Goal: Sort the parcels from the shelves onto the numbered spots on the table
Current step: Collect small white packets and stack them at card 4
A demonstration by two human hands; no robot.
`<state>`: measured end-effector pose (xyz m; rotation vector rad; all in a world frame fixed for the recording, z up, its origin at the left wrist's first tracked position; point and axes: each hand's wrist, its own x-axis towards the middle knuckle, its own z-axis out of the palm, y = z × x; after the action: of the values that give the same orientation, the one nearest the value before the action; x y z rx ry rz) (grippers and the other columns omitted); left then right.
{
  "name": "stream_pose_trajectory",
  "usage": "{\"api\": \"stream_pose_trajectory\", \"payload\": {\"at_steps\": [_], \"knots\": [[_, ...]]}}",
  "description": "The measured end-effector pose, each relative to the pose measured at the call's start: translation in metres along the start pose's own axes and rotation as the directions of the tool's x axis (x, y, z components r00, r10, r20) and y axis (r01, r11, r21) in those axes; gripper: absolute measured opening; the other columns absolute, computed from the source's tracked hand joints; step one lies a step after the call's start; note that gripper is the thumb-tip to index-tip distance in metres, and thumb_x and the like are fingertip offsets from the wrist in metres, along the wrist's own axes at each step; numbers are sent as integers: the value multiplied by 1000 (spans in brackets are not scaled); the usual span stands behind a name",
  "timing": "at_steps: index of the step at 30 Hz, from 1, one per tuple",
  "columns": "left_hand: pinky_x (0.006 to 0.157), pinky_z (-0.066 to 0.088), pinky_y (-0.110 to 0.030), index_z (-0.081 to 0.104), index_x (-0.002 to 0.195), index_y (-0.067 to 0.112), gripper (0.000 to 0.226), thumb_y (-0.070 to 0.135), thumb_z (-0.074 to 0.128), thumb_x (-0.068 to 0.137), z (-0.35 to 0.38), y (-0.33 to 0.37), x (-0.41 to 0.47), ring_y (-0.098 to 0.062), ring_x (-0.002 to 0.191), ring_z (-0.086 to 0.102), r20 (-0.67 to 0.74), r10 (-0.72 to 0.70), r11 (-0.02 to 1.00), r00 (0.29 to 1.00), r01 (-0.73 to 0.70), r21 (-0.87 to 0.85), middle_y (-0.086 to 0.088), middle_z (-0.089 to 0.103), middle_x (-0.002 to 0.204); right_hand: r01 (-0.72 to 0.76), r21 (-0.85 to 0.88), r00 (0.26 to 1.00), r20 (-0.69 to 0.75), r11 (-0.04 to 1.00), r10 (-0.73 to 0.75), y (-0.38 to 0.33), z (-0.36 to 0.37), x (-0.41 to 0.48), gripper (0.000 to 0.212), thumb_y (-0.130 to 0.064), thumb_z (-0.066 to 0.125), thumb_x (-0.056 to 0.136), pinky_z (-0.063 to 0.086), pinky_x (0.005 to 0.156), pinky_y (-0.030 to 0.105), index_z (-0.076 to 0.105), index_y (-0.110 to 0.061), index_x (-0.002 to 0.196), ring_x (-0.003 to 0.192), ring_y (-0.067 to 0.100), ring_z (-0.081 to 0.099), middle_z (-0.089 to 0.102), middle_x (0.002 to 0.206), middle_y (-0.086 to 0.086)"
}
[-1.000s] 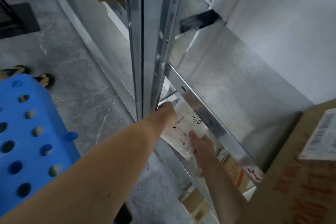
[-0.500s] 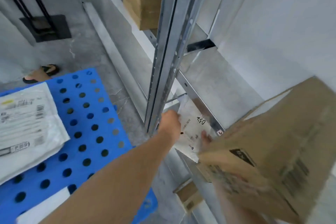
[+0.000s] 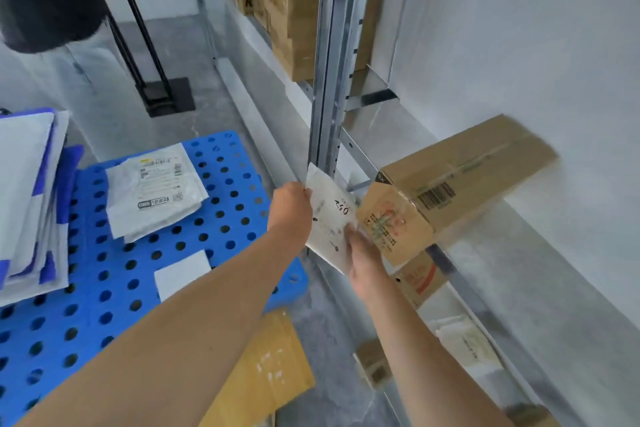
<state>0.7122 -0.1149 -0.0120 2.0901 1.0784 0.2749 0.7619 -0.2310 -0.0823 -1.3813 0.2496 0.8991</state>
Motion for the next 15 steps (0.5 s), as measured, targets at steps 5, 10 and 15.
{"api": "stream_pose_trajectory", "payload": {"at_steps": [5, 10, 15], "knots": [[46, 17, -23, 25, 57, 13, 44, 9, 41, 98, -67, -16, -29, -14, 51, 19, -106, 7, 1000, 994, -9, -22, -1, 26, 55, -3, 29, 997, 76, 1000, 1, 2, 46, -44, 27, -22, 40, 103, 53, 82, 40, 60, -11, 118, 103, 27, 62, 64, 120, 13], [49, 23, -24, 37, 60, 10, 40, 13, 40, 100, -127, -42, -74, -12, 53, 31, -300, -85, 995, 950, 65, -76, 0, 39, 57, 197, -298, 973, 180, 934, -148, -10, 93, -97, 27, -26, 40, 101, 51, 94, 43, 63, -22, 87, 98, 25, 62, 66, 96, 3], [51, 32, -21, 58, 76, 0, 28, 17, 50, 97, -176, -67, -117, -16, 61, 44, -385, -202, 971, 900, 133, -198, -7, 56, 68, 403, -445, 901, 348, 800, -260, -30, 126, -142, 28, -27, 39, 98, 50, 74, 38, 61, -13, 89, 83, 24, 61, 67, 92, 5]]}}
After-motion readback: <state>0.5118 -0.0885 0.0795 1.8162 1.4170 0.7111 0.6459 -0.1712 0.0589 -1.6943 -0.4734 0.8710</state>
